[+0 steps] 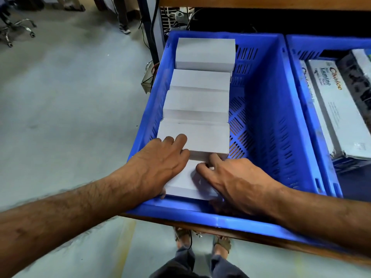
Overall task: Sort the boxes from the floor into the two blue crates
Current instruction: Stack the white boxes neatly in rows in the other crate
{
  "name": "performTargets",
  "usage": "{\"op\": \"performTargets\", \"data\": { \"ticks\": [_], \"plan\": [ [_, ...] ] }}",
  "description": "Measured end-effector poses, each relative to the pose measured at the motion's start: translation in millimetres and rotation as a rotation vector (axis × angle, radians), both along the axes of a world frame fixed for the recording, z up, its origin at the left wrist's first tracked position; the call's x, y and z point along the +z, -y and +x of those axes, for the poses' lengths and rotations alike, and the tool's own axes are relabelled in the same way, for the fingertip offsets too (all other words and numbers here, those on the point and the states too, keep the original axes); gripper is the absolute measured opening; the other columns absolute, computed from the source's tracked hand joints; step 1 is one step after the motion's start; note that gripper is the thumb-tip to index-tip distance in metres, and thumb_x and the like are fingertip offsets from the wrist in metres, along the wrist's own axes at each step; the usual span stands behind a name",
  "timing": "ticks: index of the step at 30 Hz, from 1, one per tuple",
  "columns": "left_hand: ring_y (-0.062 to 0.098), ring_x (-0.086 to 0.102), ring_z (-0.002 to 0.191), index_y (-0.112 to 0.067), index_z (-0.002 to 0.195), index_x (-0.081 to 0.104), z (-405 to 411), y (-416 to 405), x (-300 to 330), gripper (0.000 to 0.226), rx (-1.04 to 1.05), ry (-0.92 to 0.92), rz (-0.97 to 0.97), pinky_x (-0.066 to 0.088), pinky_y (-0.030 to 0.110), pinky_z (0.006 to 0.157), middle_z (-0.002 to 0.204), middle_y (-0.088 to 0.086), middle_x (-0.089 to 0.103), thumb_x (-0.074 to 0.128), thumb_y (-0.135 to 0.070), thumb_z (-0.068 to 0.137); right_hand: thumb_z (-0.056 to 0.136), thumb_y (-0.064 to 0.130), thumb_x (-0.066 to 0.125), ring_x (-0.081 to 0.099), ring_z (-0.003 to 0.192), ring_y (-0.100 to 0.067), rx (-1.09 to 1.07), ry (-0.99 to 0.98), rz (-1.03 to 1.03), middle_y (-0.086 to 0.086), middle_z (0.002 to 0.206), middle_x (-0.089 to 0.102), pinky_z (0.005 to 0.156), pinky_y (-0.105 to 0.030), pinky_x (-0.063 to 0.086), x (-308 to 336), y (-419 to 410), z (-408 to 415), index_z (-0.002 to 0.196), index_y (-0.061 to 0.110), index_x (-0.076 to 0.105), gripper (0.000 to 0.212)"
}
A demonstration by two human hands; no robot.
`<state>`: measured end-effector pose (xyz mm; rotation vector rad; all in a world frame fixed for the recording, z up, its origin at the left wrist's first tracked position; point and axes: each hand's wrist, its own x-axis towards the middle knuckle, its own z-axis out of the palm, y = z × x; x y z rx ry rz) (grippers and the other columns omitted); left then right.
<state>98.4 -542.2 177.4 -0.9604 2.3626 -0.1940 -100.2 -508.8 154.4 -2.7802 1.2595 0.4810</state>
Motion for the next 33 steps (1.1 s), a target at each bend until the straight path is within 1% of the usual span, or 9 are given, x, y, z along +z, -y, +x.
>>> {"op": "performTargets", "data": {
  "ticks": [3, 6, 11, 14, 16, 20, 25, 30, 33],
  "plan": [
    [0.022, 0.048, 0.094, -0.015, 0.122, 0.04, 2, 1, 0, 0.082, -0.009, -0.005, 0.007, 0.044, 0.037, 0.074, 0.12, 0.01, 0.025, 0.083, -0.06, 0.069, 0.09, 0.042, 0.064, 0.038, 0.064, -0.025, 0.051, -0.024, -0.011, -0.01, 0.111, 0.048, 0.045, -0.034, 0.018, 1, -1, 0, 0.12, 0.014, 0.04, 0.047],
    [0.023, 0.048, 0.099, -0.017, 0.125, 0.041, 2, 1, -1, 0.083, -0.009, 0.011, 0.016, 0.045, 0.038, 0.079, 0.123, 0.011, 0.023, 0.08, -0.065, 0.07, 0.091, 0.038, 0.062, 0.025, 0.056, -0.022, 0.115, -0.059, -0.021, -0.01, 0.106, 0.048, 0.042, -0.032, 0.008, 2, -2, 1, 0.113, 0.012, 0.046, 0.037],
    [0.024, 0.047, 0.101, -0.017, 0.129, 0.04, 2, 1, 1, 0.081, 0.016, 0.002, 0.01, 0.047, 0.039, 0.083, 0.127, 0.01, 0.024, 0.078, -0.063, 0.074, 0.096, 0.02, 0.041, 0.026, 0.051, -0.02, 0.081, -0.007, -0.034, -0.009, 0.106, 0.043, 0.042, -0.032, 0.015, -4, -1, 2, 0.113, 0.012, 0.044, 0.019],
    [0.024, 0.047, 0.102, -0.018, 0.128, 0.039, 2, 1, 0, 0.078, 0.034, 0.004, -0.003, 0.046, 0.038, 0.082, 0.127, 0.011, 0.027, 0.076, -0.062, 0.075, 0.098, 0.041, 0.058, 0.057, 0.067, -0.024, 0.045, 0.028, -0.05, -0.006, 0.111, 0.046, 0.047, -0.036, 0.027, -5, -2, -3, 0.118, 0.014, 0.046, 0.036],
    [0.024, 0.048, 0.103, -0.018, 0.129, 0.038, 2, 1, -1, 0.079, 0.04, 0.01, -0.012, 0.045, 0.038, 0.081, 0.127, 0.012, 0.027, 0.075, -0.063, 0.076, 0.094, 0.052, 0.061, 0.064, 0.076, -0.027, 0.051, 0.042, -0.05, -0.006, 0.115, 0.046, 0.05, -0.037, 0.029, -5, -2, -5, 0.121, 0.014, 0.046, 0.049],
    [0.023, 0.046, 0.099, -0.018, 0.127, 0.039, 2, 1, -1, 0.08, 0.031, 0.012, -0.022, 0.041, 0.037, 0.076, 0.124, 0.011, 0.027, 0.077, -0.065, 0.074, 0.093, 0.056, 0.063, 0.063, 0.077, -0.027, 0.075, 0.077, -0.043, -0.005, 0.119, 0.042, 0.052, -0.036, 0.031, -3, -1, -8, 0.124, 0.015, 0.044, 0.054],
    [0.022, 0.047, 0.097, -0.017, 0.125, 0.043, 4, 1, 0, 0.079, 0.015, -0.03, -0.001, 0.047, 0.039, 0.081, 0.125, 0.009, 0.031, 0.075, -0.068, 0.074, 0.085, 0.064, 0.067, 0.057, 0.056, -0.021, 0.092, 0.073, -0.062, 0.001, 0.105, 0.052, 0.043, -0.03, 0.017, 16, -4, -14, 0.107, 0.022, 0.054, 0.05],
    [0.02, 0.048, 0.098, -0.021, 0.127, 0.043, 6, 1, 6, 0.07, 0.053, -0.117, 0.044, 0.042, 0.034, 0.077, 0.126, 0.004, 0.031, 0.061, -0.073, 0.084, 0.088, 0.048, 0.07, 0.059, 0.051, -0.025, 0.02, 0.171, -0.15, 0.001, 0.092, 0.061, 0.041, -0.029, 0.028, 32, -2, -25, 0.094, 0.019, 0.063, 0.03],
    [0.016, 0.052, 0.096, -0.026, 0.117, 0.044, 12, 1, 18, 0.058, 0.094, -0.22, 0.031, 0.048, 0.034, 0.076, 0.119, -0.003, 0.035, 0.052, -0.076, 0.088, 0.091, 0.046, 0.066, 0.061, 0.056, -0.028, -0.052, 0.26, -0.221, 0.002, 0.084, 0.061, 0.041, -0.03, 0.035, 44, 5, -37, 0.09, 0.019, 0.062, 0.027]
  ]
}}
